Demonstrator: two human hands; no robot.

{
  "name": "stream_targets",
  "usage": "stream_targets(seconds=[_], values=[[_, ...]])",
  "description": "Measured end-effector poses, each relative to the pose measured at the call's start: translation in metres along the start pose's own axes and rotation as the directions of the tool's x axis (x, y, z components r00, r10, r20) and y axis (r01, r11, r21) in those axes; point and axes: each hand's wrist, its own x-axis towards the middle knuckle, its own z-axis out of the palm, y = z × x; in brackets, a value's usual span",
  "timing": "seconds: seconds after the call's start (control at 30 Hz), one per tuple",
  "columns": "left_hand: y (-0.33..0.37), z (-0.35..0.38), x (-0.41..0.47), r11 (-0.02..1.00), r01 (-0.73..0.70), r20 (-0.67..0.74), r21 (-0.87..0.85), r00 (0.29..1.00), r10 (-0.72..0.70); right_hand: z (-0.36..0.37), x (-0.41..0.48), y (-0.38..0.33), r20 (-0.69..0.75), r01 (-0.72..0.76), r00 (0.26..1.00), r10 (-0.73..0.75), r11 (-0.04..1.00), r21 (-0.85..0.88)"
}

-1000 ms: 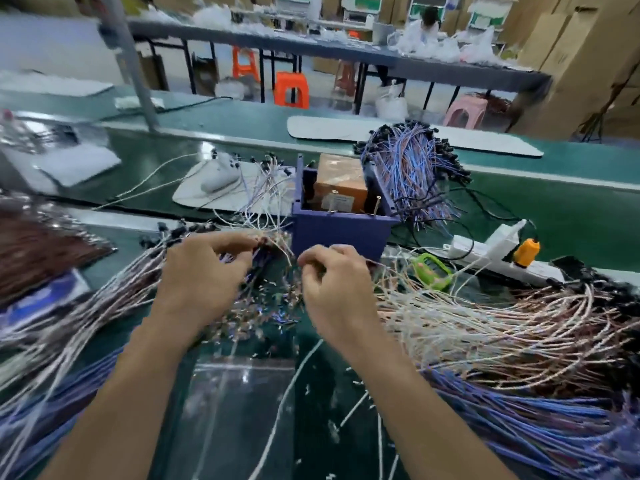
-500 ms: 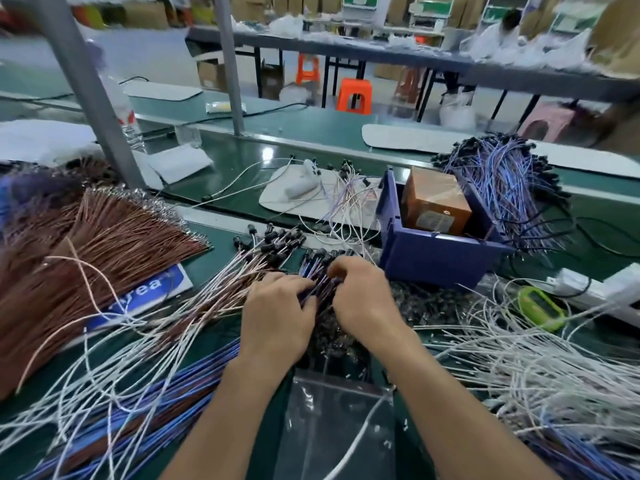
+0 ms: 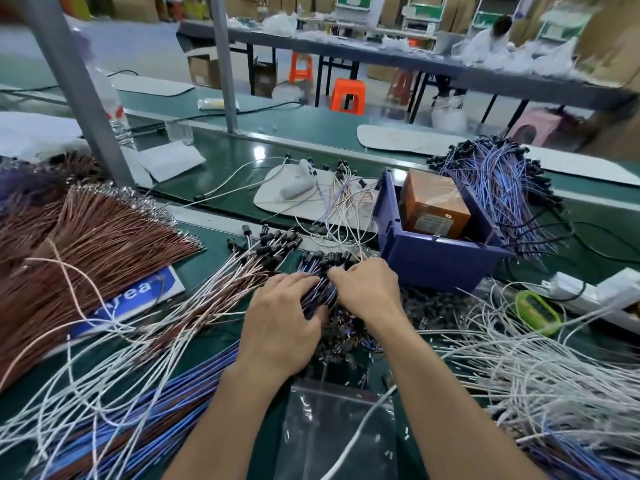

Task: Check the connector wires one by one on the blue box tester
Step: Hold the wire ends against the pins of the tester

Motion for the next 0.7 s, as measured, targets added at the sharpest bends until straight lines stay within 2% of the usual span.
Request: stream_targets(seconds=[0.07,0.17,0.23,0.33,0.4,0.47,0.5,0.6,0.63,0.7], values=[[0.004,-0.004,-0.001,0.999,-0.019,-0.005,0.047,1.0,0.019,-0.005,-0.013,0.0,0.02,0.018,1.0,-0.024,0.964,0.264],[0.012,-0.008,-0.006,0.991,-0.126,-0.145,0.055,0.98,0.133,-0.016,-0.033,-0.001,0.011,0.102,0.991,-0.135,0.795,0.598],[0.019,-0.011,-0.01,0.982,-0.187,-0.274,0.039,0.943,0.19,-0.031,-0.045,-0.003,-0.034,0.151,0.983,-0.18,0.697,0.701],[0.022,-0.014,-0.016,0.978,-0.202,-0.305,-0.049,0.936,0.178,-0.065,-0.059,0.005,-0.124,0.2,0.978,-0.167,0.591,0.781],[0.024,-0.016,-0.02,0.964,-0.238,-0.28,-0.123,0.94,0.196,-0.089,-0.065,0.013,-0.162,0.183,0.983,-0.085,0.414,0.892],[0.029,-0.017,-0.023,0.94,-0.265,-0.257,-0.216,0.944,0.207,-0.101,-0.068,0.019,-0.11,0.116,0.993,-0.038,0.229,0.967],[0.03,-0.017,-0.023,0.927,-0.271,-0.245,-0.26,0.947,0.208,-0.101,-0.068,0.022,-0.067,0.075,0.997,-0.046,0.194,0.978],[0.035,-0.012,-0.025,0.92,-0.306,-0.19,-0.243,0.945,0.264,-0.087,-0.069,0.031,0.046,-0.004,0.991,-0.125,0.312,0.95],[0.037,-0.011,-0.026,0.923,-0.303,-0.157,-0.238,0.95,0.271,-0.083,-0.068,0.034,0.043,-0.003,0.991,-0.125,0.305,0.952],[0.039,-0.011,-0.025,0.928,-0.257,-0.088,-0.269,0.966,0.242,-0.081,-0.063,0.044,0.061,-0.047,0.996,-0.07,0.182,0.982]])
